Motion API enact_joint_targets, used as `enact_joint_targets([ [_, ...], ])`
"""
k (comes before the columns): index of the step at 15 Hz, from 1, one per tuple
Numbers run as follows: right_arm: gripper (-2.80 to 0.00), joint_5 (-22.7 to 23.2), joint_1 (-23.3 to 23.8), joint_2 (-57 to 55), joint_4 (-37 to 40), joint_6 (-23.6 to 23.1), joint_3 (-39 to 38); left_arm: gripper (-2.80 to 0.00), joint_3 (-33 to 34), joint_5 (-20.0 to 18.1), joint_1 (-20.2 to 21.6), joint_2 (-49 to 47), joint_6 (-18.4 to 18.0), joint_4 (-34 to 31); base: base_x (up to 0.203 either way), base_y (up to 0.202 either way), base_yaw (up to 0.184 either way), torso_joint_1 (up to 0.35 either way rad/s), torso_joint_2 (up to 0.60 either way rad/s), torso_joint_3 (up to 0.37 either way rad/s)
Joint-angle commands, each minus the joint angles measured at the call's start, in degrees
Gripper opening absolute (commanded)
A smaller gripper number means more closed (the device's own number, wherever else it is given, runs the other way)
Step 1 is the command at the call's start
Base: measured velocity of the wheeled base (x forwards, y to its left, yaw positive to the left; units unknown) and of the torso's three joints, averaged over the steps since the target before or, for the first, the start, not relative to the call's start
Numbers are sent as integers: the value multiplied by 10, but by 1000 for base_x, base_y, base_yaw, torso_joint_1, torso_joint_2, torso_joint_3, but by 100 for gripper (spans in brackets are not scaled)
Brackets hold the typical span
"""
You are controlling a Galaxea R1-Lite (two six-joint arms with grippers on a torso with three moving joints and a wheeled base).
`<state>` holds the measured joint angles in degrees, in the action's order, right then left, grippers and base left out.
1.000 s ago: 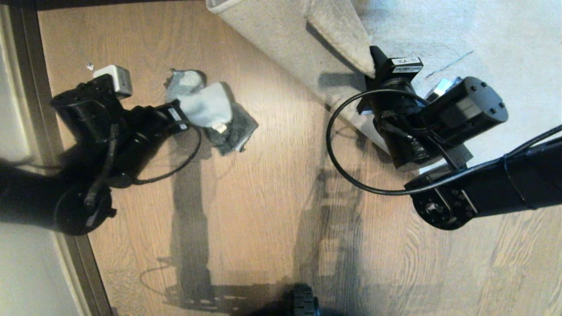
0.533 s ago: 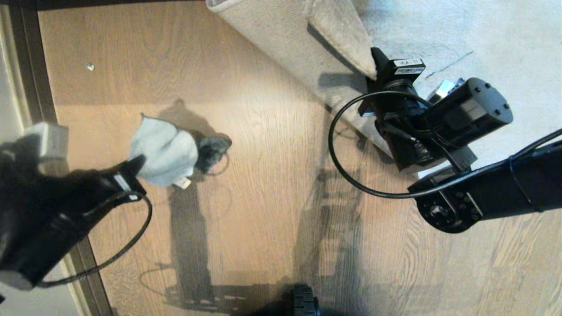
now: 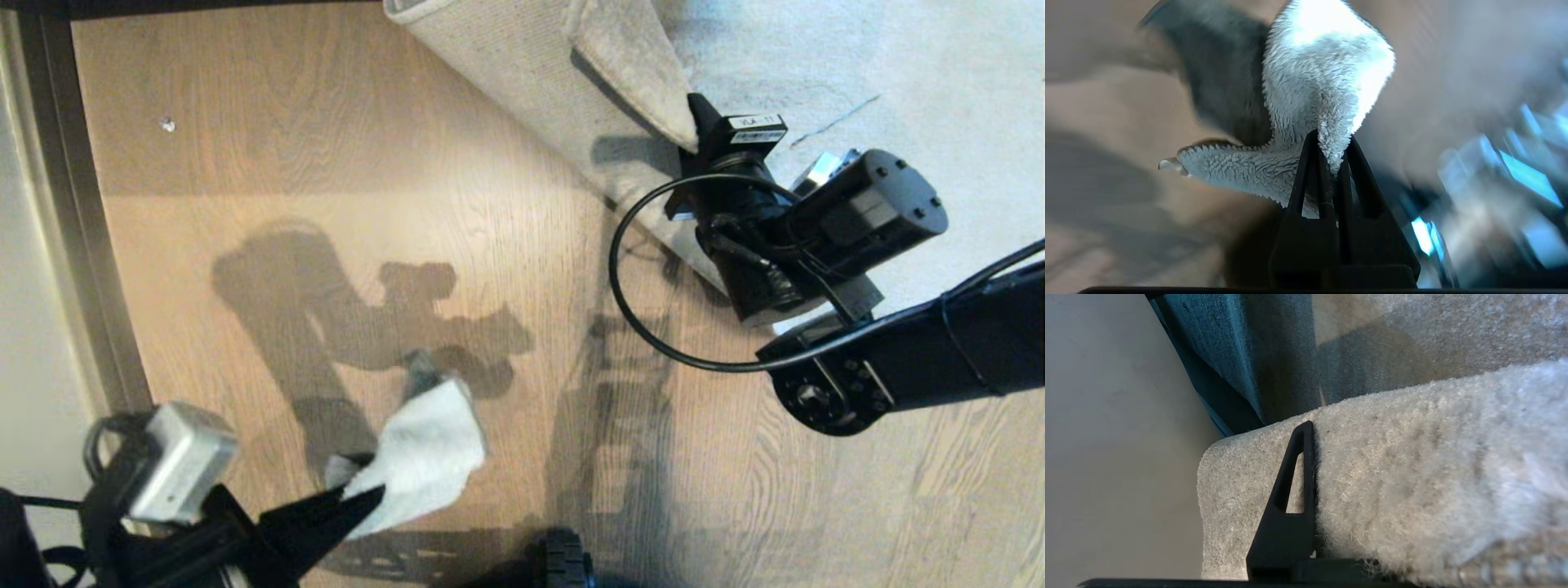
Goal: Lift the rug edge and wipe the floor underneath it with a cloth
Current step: Wipe the floor under the carpet with a rag
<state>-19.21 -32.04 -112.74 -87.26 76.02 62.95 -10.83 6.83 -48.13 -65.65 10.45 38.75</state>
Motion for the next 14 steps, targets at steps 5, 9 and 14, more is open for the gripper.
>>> enact_joint_targets([
  [5,-280,-2,8,-1,-27,4,0,-280,-95,1,-64,-193,1,30,0,0,0,0,0,0],
  [9,-280,-3,15,1,-27,0,0,-280,-207,3,-64,-320,2,97,0,0,0,0,0,0],
  [14,-280,-4,19,0,-27,-1,0,-280,-351,9,-44,-435,1,119,0,0,0,0,0,0],
])
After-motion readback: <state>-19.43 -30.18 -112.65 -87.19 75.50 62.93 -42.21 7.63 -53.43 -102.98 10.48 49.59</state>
